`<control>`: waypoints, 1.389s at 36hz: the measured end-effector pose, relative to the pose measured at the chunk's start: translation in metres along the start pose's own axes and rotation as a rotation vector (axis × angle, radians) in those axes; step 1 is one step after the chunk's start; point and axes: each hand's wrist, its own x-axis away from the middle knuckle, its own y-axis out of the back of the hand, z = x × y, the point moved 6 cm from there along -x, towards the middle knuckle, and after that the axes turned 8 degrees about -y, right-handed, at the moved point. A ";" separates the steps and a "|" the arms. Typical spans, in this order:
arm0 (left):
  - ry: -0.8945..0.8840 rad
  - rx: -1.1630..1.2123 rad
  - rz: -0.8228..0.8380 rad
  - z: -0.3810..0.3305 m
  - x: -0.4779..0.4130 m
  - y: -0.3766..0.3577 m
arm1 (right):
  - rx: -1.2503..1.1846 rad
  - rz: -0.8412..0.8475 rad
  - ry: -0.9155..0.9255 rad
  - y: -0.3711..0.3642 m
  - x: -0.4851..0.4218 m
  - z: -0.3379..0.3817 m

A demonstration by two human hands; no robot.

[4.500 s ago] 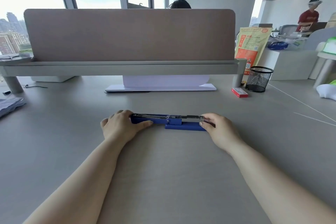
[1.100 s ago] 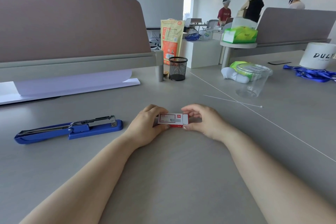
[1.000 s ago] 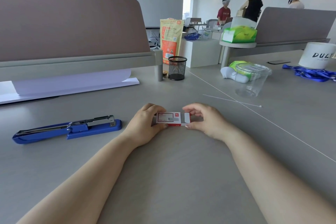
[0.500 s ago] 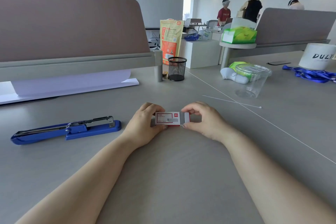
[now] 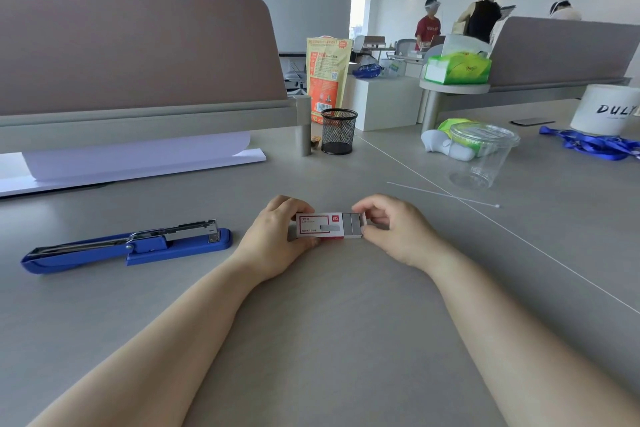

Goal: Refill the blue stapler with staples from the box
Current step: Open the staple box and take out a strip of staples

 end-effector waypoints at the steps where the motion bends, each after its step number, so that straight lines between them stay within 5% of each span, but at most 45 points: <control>1: 0.001 0.001 0.000 0.000 0.000 0.000 | -0.003 -0.003 -0.001 0.000 0.000 0.000; 50: 0.014 0.013 -0.007 0.000 0.000 0.000 | 0.180 0.014 0.025 0.000 0.000 0.004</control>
